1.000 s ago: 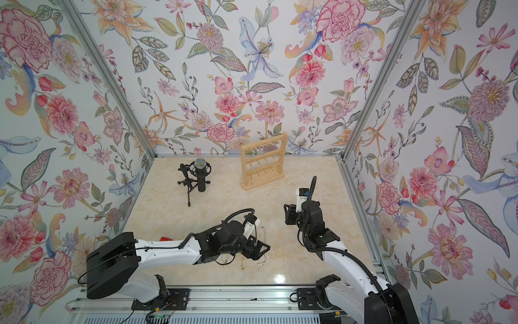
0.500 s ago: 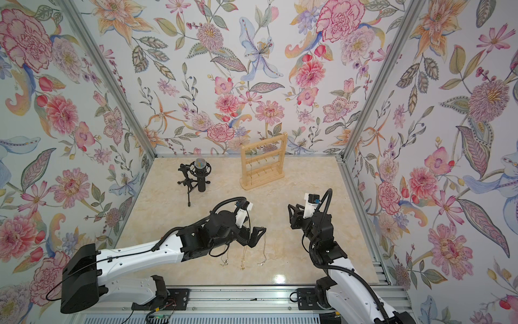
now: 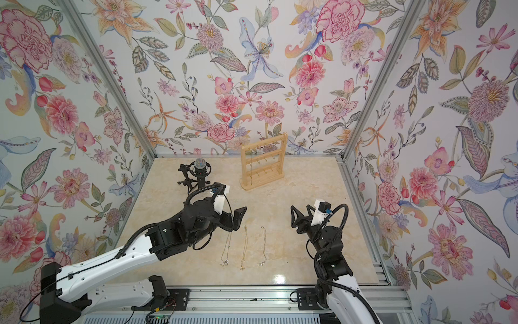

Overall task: Take the necklace off the jewelry display stand
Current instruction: Take off the necklace from the stand.

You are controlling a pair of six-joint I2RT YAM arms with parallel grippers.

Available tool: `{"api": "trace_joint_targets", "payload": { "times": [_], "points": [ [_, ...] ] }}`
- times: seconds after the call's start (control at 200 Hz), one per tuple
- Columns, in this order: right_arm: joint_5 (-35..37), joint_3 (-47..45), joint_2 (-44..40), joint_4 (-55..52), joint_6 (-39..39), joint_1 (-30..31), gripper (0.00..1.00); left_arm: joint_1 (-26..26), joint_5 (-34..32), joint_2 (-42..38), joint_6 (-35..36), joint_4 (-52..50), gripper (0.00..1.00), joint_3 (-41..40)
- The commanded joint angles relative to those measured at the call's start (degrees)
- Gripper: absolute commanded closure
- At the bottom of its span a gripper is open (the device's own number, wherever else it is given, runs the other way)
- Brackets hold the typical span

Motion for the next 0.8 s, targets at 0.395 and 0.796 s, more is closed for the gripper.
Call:
{"api": "trace_joint_targets", "payload": {
  "times": [0.395,0.796],
  "points": [
    [-14.8,-2.3,5.0,15.6,5.0,-3.6,0.09,4.4,-14.2,-8.5,6.1,-12.9,0.01,-0.3],
    [-21.9,-2.4,9.6,22.2,3.9,-3.4,0.09,5.8,-12.6,-7.8,13.0,-12.3,0.01,-2.1]
  ]
}}
